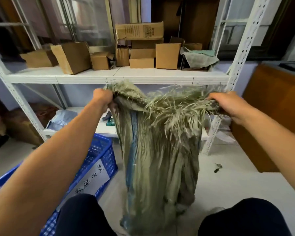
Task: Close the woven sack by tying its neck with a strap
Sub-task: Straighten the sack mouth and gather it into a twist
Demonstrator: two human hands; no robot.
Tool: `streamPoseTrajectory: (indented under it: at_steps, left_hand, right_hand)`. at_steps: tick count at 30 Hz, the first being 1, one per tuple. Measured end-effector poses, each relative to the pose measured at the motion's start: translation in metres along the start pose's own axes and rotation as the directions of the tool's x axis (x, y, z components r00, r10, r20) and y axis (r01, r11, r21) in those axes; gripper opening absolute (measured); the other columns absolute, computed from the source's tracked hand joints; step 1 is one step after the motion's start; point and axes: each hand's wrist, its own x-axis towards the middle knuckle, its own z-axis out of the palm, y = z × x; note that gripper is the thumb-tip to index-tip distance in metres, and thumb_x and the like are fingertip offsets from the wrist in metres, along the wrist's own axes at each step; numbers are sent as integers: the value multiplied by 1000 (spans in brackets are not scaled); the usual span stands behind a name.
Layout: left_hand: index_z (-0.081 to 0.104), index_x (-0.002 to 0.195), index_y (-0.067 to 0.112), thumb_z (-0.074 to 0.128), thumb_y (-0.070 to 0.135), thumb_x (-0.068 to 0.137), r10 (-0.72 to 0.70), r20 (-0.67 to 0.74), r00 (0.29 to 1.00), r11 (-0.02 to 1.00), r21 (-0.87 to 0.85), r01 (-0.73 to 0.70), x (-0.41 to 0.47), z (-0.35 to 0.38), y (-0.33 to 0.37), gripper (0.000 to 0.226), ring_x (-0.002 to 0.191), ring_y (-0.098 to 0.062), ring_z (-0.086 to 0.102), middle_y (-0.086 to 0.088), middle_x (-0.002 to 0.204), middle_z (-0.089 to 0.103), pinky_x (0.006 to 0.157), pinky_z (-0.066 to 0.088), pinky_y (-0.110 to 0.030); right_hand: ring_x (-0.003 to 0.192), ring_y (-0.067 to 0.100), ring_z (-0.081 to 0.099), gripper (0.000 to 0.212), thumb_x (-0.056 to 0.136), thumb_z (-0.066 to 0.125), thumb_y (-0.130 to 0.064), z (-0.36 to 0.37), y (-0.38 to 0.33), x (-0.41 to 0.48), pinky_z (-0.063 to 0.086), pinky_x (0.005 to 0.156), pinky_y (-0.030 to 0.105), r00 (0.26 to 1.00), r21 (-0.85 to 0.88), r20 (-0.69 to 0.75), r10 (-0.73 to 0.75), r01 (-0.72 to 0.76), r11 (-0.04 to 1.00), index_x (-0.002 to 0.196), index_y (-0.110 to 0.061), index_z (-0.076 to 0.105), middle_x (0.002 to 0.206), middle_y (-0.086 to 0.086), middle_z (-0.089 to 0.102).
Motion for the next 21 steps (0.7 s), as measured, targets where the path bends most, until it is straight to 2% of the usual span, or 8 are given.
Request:
streamPoseTrajectory:
  at_steps: [3,5,9,11,13,14,17,21]
  left_hand:
    - [57,117,2,49,4,95,24,25,999,978,-209,-18,-4,20,42,23,58,-18,59,-12,91,62,31,46,-20]
    - [59,116,4,54,9,91,41,117,992,956,-293,-5,3,29,58,27,70,-21,69,-13,95,70,43,57,-27]
    - [70,116,12,73,21,75,-21,256,967,930,-351,113,42,38,53,42,91,-28,76,-12,106,77,78,62,-46]
    - [69,113,9,74,19,77,-50,301,952,956,-262,132,7,34,57,37,88,-27,75,-14,105,75,75,62,-48]
    - [65,95,7,61,8,91,-3,254,967,998,-54,17,-4,35,45,5,76,-25,70,-13,90,71,60,62,-40]
    - [64,92,6,56,3,94,42,245,969,995,79,-63,-9,35,37,9,74,-27,67,-14,88,68,53,60,-35]
    - [66,97,-2,53,-4,93,134,256,958,896,382,-227,-13,25,16,14,70,-29,64,-18,87,66,43,53,-28]
    - [68,89,-2,59,4,91,81,189,979,853,494,-166,-5,-5,2,11,68,-37,73,-20,79,72,63,64,-46]
  right_hand:
    - [81,25,70,21,82,70,-29,-13,-3,10,55,69,31,997,163,-76,17,-5,987,90,-9,68,84,8,71]
    - [62,18,68,12,90,65,-20,-25,-8,10,58,65,30,998,208,-62,17,-4,978,81,-12,66,75,6,67]
    - [62,16,66,21,97,60,-19,-47,-2,7,52,56,26,999,12,-34,-22,22,1000,86,-3,68,83,15,68]
    - [68,21,66,26,96,62,-21,-53,10,10,49,56,26,1000,-125,20,-15,17,992,95,3,73,88,20,73]
    - [64,25,69,28,93,65,-21,-52,22,9,55,55,32,995,-255,95,2,23,967,93,6,74,78,17,74]
    - [65,27,72,29,93,65,-23,-50,30,11,59,60,37,991,-321,131,11,32,947,92,5,74,78,16,75]
    - [51,13,68,27,97,62,-26,-42,48,16,51,45,22,988,-495,150,28,51,867,96,0,71,73,9,71]
    - [40,10,60,23,99,59,-20,-39,54,22,43,39,18,992,-618,100,73,4,786,88,-2,67,66,7,64]
